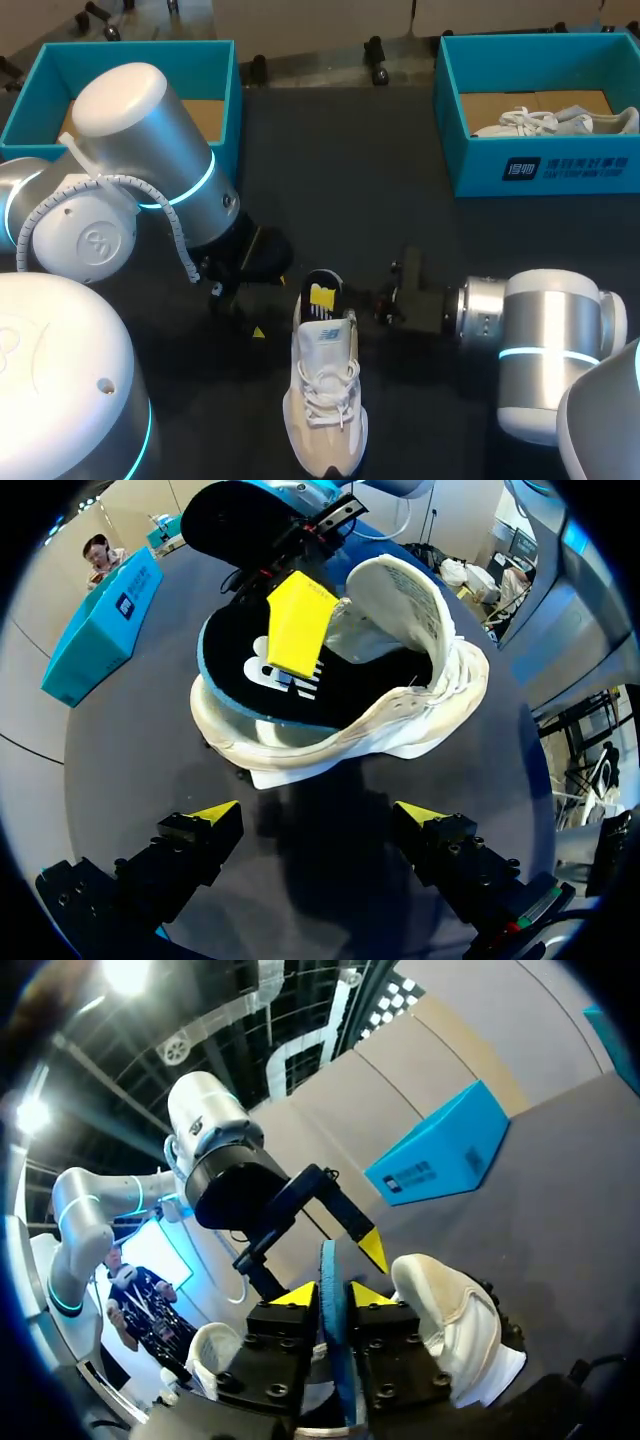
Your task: Take the shoe out of the shoebox, open the shoe tongue, remove and reinsert the insole, then place the shoe into the shoebox
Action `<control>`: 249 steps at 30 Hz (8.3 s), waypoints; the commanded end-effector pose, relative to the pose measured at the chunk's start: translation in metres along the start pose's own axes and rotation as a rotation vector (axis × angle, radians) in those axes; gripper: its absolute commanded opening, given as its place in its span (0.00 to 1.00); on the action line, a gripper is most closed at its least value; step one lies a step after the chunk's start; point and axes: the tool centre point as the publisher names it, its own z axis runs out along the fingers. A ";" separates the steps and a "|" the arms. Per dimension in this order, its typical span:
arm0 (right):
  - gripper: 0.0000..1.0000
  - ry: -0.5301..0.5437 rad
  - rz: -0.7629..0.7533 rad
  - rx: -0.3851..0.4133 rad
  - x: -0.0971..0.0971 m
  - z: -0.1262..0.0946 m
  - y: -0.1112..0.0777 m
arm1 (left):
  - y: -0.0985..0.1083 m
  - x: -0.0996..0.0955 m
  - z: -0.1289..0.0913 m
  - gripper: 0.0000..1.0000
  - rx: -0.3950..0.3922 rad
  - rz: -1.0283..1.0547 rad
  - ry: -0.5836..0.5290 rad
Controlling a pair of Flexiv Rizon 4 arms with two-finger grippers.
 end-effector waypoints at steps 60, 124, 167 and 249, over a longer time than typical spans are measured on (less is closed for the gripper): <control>0.00 -0.022 0.113 0.017 0.000 0.004 -0.034 | 0.000 0.001 0.000 1.00 -0.001 0.000 -0.001; 0.00 -0.594 0.383 0.480 0.050 -0.045 0.056 | 0.052 -0.034 -0.078 1.00 -0.108 0.155 0.020; 0.00 -1.208 0.386 0.564 0.063 -0.002 0.037 | 0.128 -0.110 -0.130 1.00 -0.214 0.464 0.069; 0.00 -1.477 0.309 0.405 -0.017 0.007 -0.056 | 0.179 -0.138 -0.133 1.00 -0.160 0.546 0.187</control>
